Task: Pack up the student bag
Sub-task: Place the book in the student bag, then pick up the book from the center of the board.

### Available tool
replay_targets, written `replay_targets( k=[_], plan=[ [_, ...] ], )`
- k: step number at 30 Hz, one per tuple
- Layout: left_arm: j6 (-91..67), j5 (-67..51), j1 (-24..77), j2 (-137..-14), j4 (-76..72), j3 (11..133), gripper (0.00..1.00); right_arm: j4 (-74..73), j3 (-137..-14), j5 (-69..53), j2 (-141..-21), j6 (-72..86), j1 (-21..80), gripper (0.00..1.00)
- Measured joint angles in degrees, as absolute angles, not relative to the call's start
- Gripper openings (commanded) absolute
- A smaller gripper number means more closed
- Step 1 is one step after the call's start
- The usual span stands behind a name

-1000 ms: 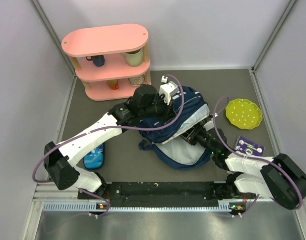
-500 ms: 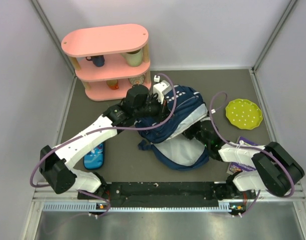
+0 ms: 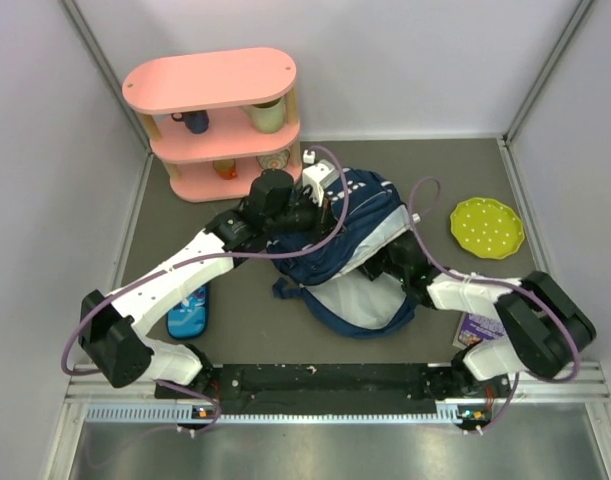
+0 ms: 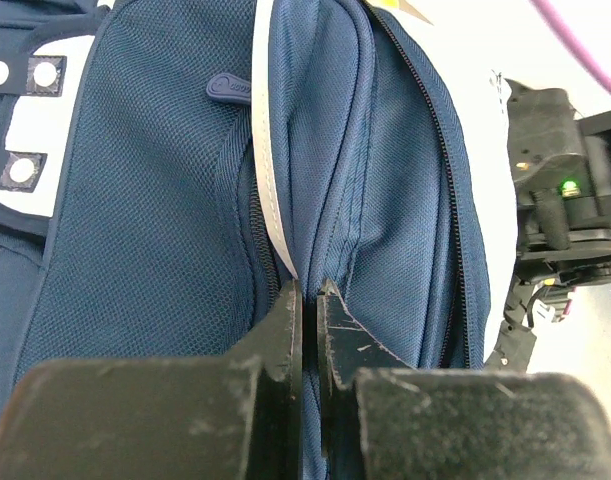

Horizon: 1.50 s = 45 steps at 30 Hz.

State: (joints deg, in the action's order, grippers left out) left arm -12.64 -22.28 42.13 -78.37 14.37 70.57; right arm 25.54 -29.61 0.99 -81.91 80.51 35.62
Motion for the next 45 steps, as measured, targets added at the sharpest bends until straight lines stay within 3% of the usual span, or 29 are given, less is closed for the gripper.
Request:
replay_targets(
  k=[3, 4, 18, 21, 24, 28, 31, 32, 35, 40, 45],
  plan=[
    [-13.0, -22.4, 42.1, -78.3, 13.6, 69.9, 0.00, 20.4, -28.2, 1.2, -75.9, 78.1, 35.6, 0.77],
    [-13.2, -22.4, 42.1, -78.3, 13.4, 69.8, 0.00, 18.7, -27.7, 1.4, -73.2, 77.3, 35.6, 0.87],
    [-14.8, -18.3, 42.1, -76.6, 10.7, 65.5, 0.00, -18.5, -27.5, 6.2, -37.5, 67.0, 35.6, 0.88],
    [-13.6, -16.7, 42.1, -75.3, 11.3, 64.0, 0.00, -29.8, -28.1, 11.5, -27.0, 66.6, 35.6, 0.98],
    [-10.9, -15.9, 42.0, -72.9, 13.0, 61.7, 0.00, -39.3, -31.4, 18.2, -23.1, 66.2, 35.6, 0.99],
    [-6.6, -16.3, 41.7, -69.2, 17.1, 59.0, 0.00, -48.4, -38.5, 27.2, -28.4, 64.0, 33.3, 0.99],
    [-4.4, -16.2, 41.6, -67.5, 20.3, 58.5, 0.35, -50.8, -43.2, 29.8, -35.7, 60.4, 24.1, 0.99],
    [-4.3, -16.1, 41.6, -67.0, 21.3, 58.5, 0.61, -50.8, -43.9, 28.9, -37.5, 58.5, 18.9, 0.99],
    [-4.5, -16.6, 41.5, -66.3, 22.6, 58.5, 0.77, -50.5, -43.8, 24.9, -40.9, 53.0, 1.6, 0.99],
    [-6.1, -18.0, 41.2, -64.8, 21.7, 58.5, 0.86, -49.3, -40.8, 12.8, -45.0, 44.0, -25.1, 0.99],
    [-7.7, -19.7, 41.1, -64.5, 19.0, 58.5, 0.88, -48.8, -40.4, 10.1, -50.7, 40.6, -29.8, 0.99]
  ],
)
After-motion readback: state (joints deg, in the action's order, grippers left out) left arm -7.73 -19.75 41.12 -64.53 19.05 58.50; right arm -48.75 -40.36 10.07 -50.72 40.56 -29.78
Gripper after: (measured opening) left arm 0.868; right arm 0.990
